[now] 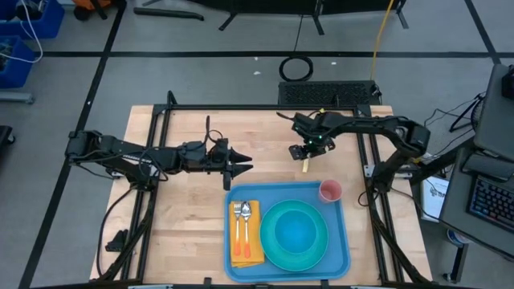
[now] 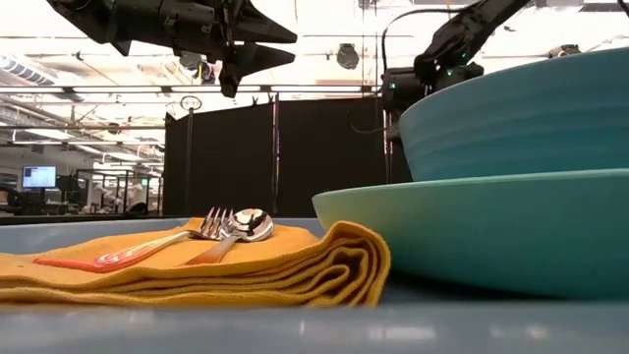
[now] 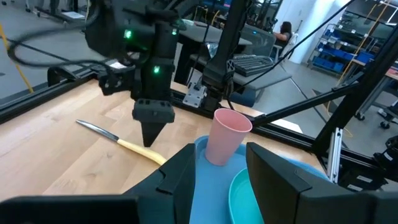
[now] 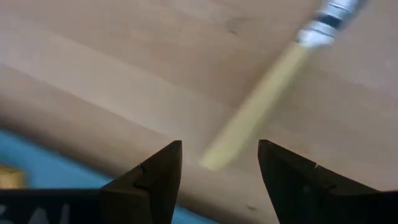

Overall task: Set up tray
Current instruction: Put the yellow table knife on the orange table napkin to the right of the orange spoon

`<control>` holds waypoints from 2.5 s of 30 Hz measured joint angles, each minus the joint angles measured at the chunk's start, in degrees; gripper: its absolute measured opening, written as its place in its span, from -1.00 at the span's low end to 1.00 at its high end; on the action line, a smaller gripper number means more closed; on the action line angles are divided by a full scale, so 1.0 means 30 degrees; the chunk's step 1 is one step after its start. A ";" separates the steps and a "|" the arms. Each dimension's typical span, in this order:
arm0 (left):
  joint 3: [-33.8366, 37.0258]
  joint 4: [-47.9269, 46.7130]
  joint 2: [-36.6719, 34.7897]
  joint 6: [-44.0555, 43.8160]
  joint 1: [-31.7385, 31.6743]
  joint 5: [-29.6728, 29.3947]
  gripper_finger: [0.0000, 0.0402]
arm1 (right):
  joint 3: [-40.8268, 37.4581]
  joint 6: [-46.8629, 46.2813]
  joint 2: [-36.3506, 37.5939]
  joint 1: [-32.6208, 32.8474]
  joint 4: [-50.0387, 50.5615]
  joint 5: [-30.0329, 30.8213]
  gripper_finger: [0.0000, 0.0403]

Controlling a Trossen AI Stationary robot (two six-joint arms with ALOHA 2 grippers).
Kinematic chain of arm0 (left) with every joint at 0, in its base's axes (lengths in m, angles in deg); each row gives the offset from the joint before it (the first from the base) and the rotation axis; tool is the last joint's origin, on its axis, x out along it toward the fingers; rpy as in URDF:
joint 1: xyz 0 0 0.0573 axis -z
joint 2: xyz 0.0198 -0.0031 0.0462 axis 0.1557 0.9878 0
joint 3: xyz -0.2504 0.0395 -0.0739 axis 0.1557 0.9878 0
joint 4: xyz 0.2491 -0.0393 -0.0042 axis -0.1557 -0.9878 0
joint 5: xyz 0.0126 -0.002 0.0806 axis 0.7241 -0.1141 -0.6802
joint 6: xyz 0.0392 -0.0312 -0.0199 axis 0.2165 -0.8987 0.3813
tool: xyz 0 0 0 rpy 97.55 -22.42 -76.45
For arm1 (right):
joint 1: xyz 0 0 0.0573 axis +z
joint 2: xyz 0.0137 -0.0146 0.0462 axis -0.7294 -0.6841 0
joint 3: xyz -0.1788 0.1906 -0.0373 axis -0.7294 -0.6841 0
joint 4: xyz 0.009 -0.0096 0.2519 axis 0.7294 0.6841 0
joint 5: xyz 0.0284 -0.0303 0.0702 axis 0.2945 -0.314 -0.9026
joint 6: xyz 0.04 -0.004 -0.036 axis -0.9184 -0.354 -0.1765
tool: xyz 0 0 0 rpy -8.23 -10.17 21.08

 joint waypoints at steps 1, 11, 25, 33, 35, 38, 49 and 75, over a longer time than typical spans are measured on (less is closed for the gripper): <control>0.0000 0.0000 0.0000 -0.0001 0.0000 0.0006 -0.28 | 0.0000 0.0059 -0.0163 -0.0019 0.0164 0.0067 0.00; 0.0000 0.0007 0.0000 0.0086 0.0015 0.0006 -0.28 | -0.0007 0.0499 -0.1495 -0.0420 -0.0037 -0.0043 0.00; 0.0000 -0.0129 0.0000 0.0169 0.0015 0.0013 -0.28 | 0.0022 0.0646 -0.3290 -0.0431 -0.1130 -0.0942 0.00; 0.0000 -0.0370 0.0000 0.0232 0.0031 0.0006 -0.28 | 0.0029 0.0907 -0.3409 -0.0526 -0.1382 -0.1004 -0.01; 0.0000 -0.0393 0.0000 0.0232 0.0034 0.0003 -0.28 | 0.0022 0.0912 -0.3416 -0.0533 -0.1400 -0.0982 -0.05; 0.0000 -0.0394 0.0000 0.0232 0.0038 -0.0001 -0.28 | 0.0008 0.0933 -0.3423 -0.0533 -0.1375 -0.0943 -0.17; 0.0000 -0.0401 0.0000 0.0225 0.0044 -0.0008 -0.28 | -0.0022 0.1653 -0.3430 -0.0511 -0.1301 -0.0376 -0.74; 0.0000 -0.0836 0.0000 0.0429 0.0044 -0.0023 -0.28 | -0.0051 0.3070 0.1301 0.0576 -0.1568 0.2965 -0.74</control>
